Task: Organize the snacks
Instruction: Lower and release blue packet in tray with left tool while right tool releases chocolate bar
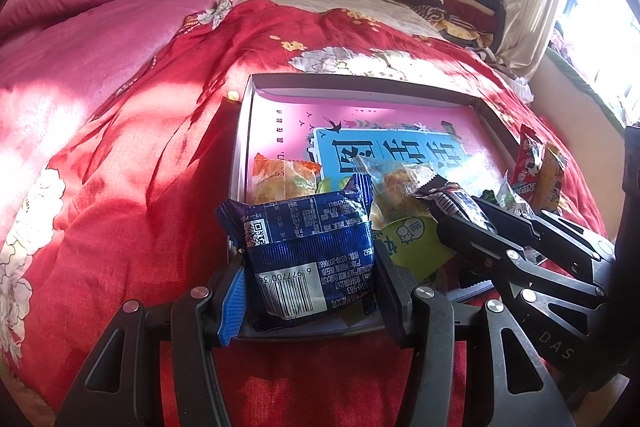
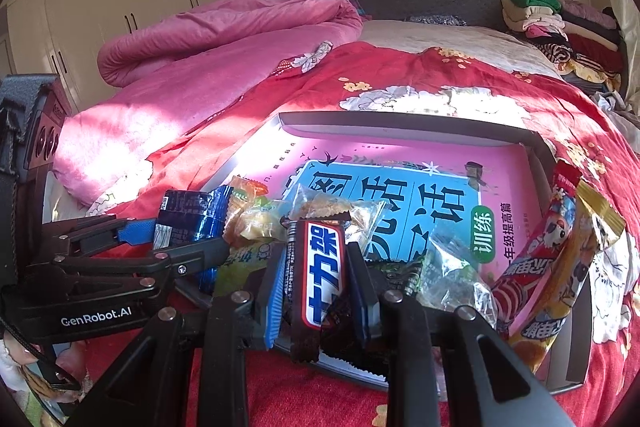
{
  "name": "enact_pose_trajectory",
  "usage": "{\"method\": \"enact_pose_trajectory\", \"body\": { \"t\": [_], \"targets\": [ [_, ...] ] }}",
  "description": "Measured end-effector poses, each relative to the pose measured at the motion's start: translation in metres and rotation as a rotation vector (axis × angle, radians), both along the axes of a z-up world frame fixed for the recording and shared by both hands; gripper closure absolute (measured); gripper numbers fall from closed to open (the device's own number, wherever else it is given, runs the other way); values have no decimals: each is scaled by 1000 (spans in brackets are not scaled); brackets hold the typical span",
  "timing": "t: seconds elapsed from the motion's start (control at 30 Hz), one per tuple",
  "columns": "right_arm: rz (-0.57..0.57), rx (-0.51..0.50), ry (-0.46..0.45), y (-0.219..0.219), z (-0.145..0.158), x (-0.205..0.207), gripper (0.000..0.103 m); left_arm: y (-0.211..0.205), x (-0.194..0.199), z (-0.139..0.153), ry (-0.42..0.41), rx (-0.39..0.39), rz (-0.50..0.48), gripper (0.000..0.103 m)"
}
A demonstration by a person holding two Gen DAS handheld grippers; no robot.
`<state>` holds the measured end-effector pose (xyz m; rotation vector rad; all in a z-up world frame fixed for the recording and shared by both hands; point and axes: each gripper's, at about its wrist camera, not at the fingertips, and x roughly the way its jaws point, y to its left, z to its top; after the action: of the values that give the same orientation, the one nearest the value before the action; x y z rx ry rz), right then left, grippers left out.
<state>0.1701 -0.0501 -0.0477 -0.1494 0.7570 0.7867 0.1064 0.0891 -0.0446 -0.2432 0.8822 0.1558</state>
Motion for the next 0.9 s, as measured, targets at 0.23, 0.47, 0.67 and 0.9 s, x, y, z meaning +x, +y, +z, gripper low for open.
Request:
{"method": "enact_pose_trajectory", "body": {
  "t": [0.23,0.47,0.67,0.9],
  "targets": [
    [9,-3,-1,2,-1,0,73,-5,0,1,-6,-10,-25,46],
    [19,-1,3,4,-2,0,73,-10,2,1,-9,-4,-48,46],
    [17,6,9,3,-3,0,73,-10,2,1,-10,-4,-49,46],
    [17,5,6,2,-2,0,73,-10,2,1,-10,-5,-48,46]
  ]
}}
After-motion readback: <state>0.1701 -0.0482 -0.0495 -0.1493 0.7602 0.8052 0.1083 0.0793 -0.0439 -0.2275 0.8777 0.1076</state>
